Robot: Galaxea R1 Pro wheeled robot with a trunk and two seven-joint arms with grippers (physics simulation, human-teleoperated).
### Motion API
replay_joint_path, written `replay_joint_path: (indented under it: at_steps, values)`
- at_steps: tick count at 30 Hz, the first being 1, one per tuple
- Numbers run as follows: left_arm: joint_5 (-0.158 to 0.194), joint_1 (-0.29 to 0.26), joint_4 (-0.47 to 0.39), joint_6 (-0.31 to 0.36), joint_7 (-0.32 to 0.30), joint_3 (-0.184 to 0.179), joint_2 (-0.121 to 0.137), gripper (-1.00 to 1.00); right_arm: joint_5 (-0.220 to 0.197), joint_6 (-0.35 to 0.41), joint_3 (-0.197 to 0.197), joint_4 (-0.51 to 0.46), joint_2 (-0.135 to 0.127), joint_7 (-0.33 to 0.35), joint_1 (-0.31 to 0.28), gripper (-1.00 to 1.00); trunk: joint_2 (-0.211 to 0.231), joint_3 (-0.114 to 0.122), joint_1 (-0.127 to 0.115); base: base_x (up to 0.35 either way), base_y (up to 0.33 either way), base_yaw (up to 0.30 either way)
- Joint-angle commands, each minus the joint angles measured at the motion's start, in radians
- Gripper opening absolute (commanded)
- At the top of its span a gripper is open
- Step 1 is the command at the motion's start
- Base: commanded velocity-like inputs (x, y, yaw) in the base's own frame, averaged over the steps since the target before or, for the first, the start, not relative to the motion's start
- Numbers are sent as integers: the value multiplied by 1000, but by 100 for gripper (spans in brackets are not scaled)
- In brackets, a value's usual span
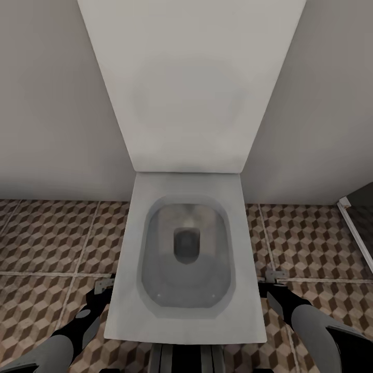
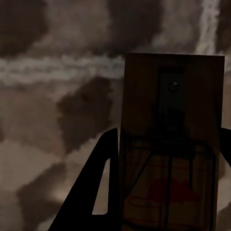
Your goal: Take the four mousetraps from the cabinet in the bathroom and place them on the bathroom floor. Make sure all four end up on the same floor surface, and ensure that at least two of them are either under or directly next to the same bathroom sink.
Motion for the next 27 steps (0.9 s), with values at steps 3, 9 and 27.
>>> replay_joint_path:
  at_steps: [3,9,27]
  values:
    - [-2,-1,1,-4,0,3,0,100,10,6,-7,-1,0,-1,0,-100,0,0,0,0,0,0]
    - [-2,-1,1,-4,-1,3,0,100,9,7,-7,-1,0,-1,0,100,0,0,0,0,0,0]
    - [-3,-1,1,-4,0,3,-1,100,10,6,-7,-1,0,-1,0,100,0,0,0,0,0,0]
